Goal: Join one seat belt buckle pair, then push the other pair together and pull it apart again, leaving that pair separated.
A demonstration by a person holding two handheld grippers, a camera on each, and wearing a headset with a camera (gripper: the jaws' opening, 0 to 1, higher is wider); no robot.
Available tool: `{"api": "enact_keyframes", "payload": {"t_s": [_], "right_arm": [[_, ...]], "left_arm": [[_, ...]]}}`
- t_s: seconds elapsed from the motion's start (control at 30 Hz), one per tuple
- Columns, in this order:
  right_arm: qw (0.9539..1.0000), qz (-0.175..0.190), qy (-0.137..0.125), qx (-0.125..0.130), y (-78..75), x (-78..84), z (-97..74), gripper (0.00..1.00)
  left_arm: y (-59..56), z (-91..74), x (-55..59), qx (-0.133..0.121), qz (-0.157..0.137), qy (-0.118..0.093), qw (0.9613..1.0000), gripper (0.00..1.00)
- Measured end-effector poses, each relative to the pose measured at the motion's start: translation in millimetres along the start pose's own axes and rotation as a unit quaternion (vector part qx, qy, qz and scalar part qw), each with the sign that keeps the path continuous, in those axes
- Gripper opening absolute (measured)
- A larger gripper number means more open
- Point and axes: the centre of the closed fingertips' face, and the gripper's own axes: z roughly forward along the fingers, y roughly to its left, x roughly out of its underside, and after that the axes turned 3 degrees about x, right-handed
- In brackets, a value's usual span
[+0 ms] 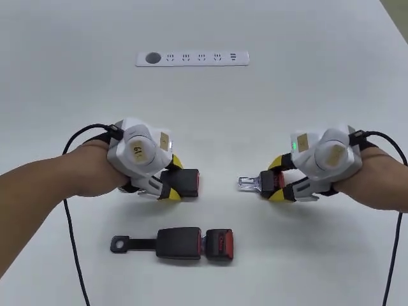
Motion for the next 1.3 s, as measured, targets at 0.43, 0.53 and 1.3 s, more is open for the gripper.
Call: {"api": "enact_keyframes", "payload": {"t_s": [0.43, 0.53, 1.3], "right_arm": [[1.0000, 0.000, 0.001, 0.007, 0.0, -6.8, 3.2, 0.31], [1.0000, -0.004, -0.004, 0.008, 0.3, -15.0, 7.2, 0.31], [0.9995, -0.024, -0.014, 0.012, 5.4, -69.9, 39.7, 0.31]], "left_arm": [[-0.8, -0.7, -1.2, -0.006, -0.002, -0.008, 0.9999, 0.34], [-0.8, -0.7, -1.6, -0.007, -0.004, -0.009, 0.9999, 0.34], [2.1, -1.0, -2.1, -0.008, -0.004, -0.014, 0.9999, 0.34]]}}
